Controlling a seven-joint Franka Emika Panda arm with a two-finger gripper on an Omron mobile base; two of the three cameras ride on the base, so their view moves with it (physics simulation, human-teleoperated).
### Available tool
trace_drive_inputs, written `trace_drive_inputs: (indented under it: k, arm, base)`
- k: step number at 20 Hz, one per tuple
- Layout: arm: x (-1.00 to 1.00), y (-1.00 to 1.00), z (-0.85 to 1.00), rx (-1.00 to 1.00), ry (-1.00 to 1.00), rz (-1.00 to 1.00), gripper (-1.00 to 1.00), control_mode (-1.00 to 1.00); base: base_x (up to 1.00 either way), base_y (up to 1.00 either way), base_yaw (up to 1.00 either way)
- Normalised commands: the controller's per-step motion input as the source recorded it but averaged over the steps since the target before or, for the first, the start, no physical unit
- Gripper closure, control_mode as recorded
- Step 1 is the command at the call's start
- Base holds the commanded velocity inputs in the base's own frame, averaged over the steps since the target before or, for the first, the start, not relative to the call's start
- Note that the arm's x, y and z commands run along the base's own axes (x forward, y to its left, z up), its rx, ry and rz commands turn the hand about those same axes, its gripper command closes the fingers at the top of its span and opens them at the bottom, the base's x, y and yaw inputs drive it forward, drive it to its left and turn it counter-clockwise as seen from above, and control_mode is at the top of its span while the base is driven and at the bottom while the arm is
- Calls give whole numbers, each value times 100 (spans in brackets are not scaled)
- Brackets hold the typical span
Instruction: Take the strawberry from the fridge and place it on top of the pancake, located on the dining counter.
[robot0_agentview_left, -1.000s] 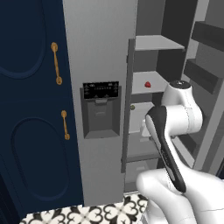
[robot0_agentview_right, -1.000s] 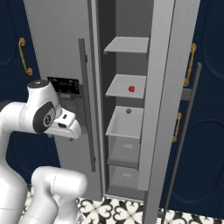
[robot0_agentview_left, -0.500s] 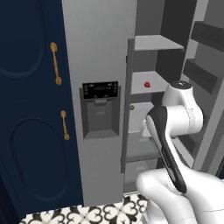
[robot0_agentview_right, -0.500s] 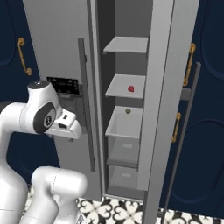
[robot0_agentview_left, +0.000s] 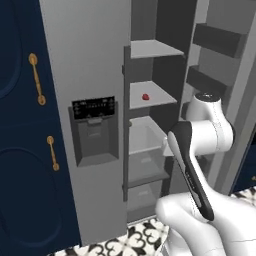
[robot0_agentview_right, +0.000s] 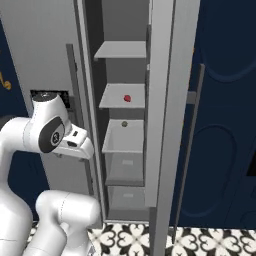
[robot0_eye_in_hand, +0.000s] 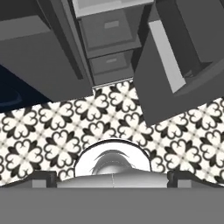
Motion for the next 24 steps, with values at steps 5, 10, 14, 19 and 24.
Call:
trace_drive_inputs:
  k: [5,10,14,19,24]
  arm:
    - [0,0,0,0,0,0,-100,100]
    - [0,0,0,0,0,0,-100,100]
    - [0,0,0,0,0,0,-100,100]
    - [0,0,0,0,0,0,-100,100]
    - [0,0,0,0,0,0,-100,100]
  base:
    - [34,0,-7]
    - [60,0,-6]
    - [49,0,-1]
    - [38,0,0]
    - [43,-4,0]
